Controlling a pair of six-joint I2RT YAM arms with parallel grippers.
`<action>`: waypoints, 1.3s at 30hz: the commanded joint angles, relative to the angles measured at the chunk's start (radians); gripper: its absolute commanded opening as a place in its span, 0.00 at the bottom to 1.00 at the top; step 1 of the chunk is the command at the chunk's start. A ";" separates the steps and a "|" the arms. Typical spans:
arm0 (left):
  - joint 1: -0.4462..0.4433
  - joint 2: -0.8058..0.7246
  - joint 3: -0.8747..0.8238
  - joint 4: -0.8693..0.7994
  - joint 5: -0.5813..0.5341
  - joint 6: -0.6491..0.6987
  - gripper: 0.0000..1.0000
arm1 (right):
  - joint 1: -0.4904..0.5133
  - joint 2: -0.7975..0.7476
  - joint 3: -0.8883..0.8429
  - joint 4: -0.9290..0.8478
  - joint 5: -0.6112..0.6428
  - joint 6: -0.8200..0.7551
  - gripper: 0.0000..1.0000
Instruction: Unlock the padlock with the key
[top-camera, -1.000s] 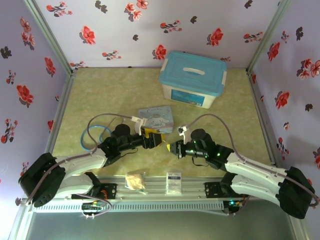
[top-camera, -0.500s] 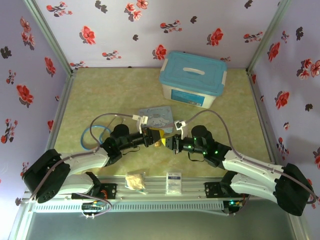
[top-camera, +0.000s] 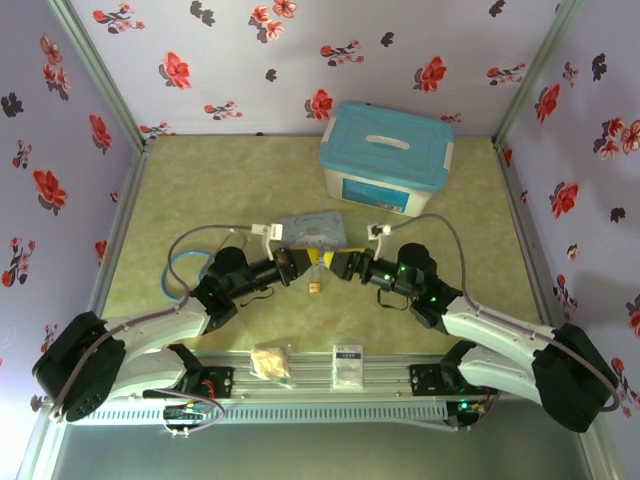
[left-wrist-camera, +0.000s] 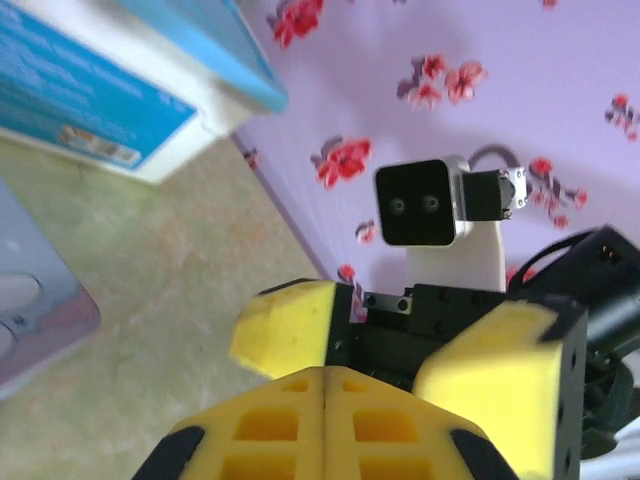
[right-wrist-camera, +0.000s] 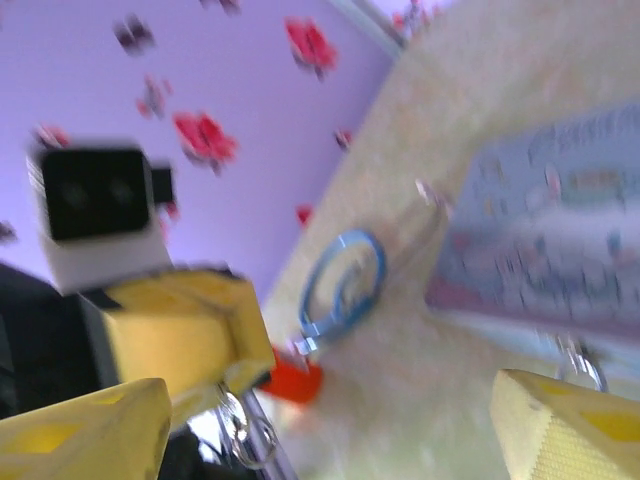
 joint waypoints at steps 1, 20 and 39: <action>0.053 -0.071 0.001 0.000 -0.040 -0.064 0.00 | -0.006 0.055 0.032 0.314 -0.022 0.143 0.85; 0.140 -0.007 0.100 0.127 0.002 -0.205 0.00 | 0.090 0.410 0.180 0.677 -0.102 0.250 0.57; 0.141 -0.012 0.091 0.123 0.011 -0.211 0.00 | 0.098 0.439 0.175 0.629 -0.060 0.197 0.25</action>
